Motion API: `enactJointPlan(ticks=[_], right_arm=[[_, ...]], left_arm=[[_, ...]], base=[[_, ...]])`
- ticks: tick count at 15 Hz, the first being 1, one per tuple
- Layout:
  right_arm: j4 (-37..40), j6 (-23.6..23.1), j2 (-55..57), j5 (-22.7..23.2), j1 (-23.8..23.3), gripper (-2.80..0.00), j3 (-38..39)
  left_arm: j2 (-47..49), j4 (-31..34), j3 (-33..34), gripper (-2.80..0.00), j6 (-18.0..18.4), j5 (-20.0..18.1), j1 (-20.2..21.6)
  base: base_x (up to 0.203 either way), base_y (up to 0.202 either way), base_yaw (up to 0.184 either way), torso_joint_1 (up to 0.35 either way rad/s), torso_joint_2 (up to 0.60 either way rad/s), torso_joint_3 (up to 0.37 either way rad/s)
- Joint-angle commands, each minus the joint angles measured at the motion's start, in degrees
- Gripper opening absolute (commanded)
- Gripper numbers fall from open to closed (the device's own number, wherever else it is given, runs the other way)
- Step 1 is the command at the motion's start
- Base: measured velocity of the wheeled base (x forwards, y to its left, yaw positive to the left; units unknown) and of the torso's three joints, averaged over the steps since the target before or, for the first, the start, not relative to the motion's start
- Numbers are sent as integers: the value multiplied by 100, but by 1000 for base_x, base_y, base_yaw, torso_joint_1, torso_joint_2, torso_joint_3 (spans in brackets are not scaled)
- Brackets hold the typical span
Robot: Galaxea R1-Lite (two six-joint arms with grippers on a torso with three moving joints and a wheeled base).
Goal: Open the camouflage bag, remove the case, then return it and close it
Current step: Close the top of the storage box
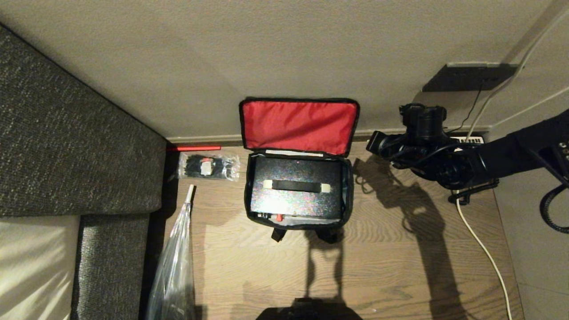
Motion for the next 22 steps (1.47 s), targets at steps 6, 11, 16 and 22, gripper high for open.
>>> enactJointPlan(ticks=[6,11,16,22], right_arm=[[-456,855,691,216,-1,0,-682],[-1334,442,836,677,-66,0,-675],[-1294,186,879,790,-283,0,-628],[-1276,234,1096,768,-300,0,-951]], left_arm=[[-11,0,18,-280,-2,2,2],[-11,0,18,-280,-2,2,2],[-11,0,18,-280,-2,2,2],[-11,0,18,-280,-2,2,2]], base=[[0,0,0,0,0,0],[0,0,0,0,0,0],[0,0,0,0,0,0],[0,0,0,0,0,0]])
